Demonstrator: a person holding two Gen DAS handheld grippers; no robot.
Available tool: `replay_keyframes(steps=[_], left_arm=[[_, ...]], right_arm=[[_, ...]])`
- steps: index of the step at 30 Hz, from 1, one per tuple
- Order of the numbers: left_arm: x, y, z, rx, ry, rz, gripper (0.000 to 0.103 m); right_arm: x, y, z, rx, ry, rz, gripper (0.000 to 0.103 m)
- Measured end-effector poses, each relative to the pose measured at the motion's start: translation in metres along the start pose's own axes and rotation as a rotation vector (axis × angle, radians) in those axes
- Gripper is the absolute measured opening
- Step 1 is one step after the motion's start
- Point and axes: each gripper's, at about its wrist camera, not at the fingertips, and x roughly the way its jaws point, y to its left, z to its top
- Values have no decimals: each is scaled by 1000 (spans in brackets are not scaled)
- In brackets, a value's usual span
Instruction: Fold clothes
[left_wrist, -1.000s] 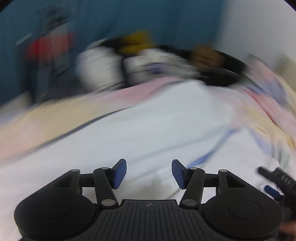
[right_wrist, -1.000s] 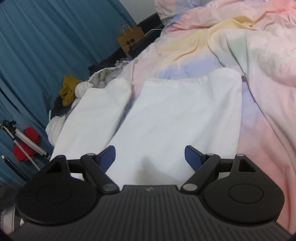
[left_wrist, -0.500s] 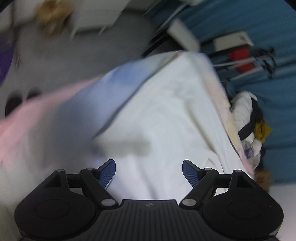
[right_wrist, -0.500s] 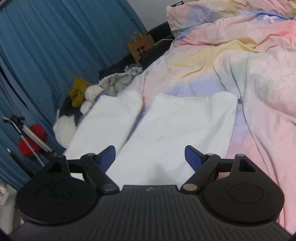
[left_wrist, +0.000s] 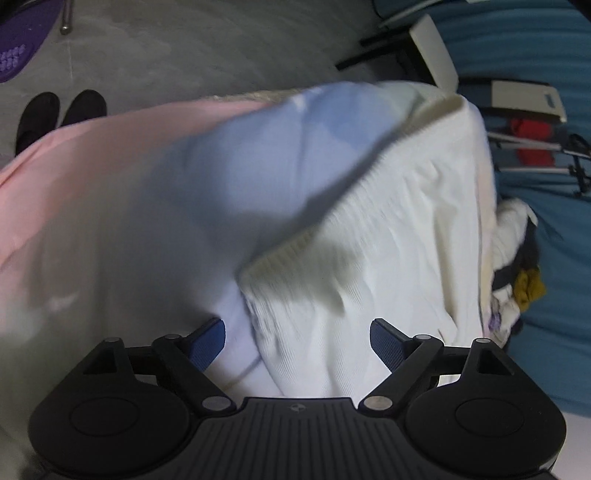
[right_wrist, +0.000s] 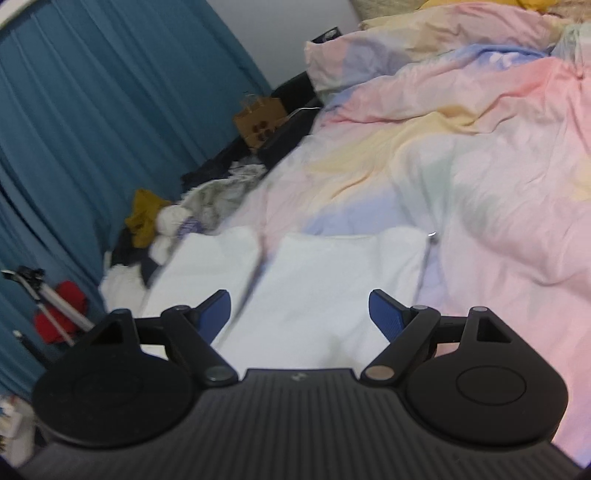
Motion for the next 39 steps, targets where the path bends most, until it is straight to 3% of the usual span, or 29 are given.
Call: replay_keyframes(steps=[4, 8, 12, 17, 19, 21, 22, 24, 28, 33, 37, 39], left_arm=[[19, -5, 8, 20, 33, -8, 80], [24, -11, 10, 22, 6, -6, 76], [18, -8, 6, 22, -49, -32, 54], [6, -2, -5, 53, -107, -136, 34], [0, -1, -12, 82, -140, -192, 29], [-4, 0, -18, 96, -159, -231, 29], [-5, 1, -20, 95, -161, -242, 29], [-7, 2, -22, 95, -158, -244, 30], [7, -4, -13, 96, -67, -151, 39], [26, -11, 0, 86, 20, -86, 49], [25, -9, 4, 81, 12, -105, 26], [14, -9, 1, 114, -27, -197, 19]], right_arm=[[28, -19, -2, 74, 57, -68, 84], [61, -38, -4, 131, 99, -158, 84], [88, -57, -6, 237, 121, -167, 84], [117, -69, -15, 347, 133, -120, 81], [123, -68, -16, 348, 122, -120, 76], [127, -66, -17, 337, 106, -116, 53], [126, -63, -15, 319, 100, -113, 46], [124, -57, -12, 283, 85, -99, 18], [109, -45, -3, 246, -1, -24, 12], [100, -31, 2, 156, -72, -8, 8], [104, -31, 0, 123, -66, -46, 6], [101, -32, 1, 113, -81, -65, 6]])
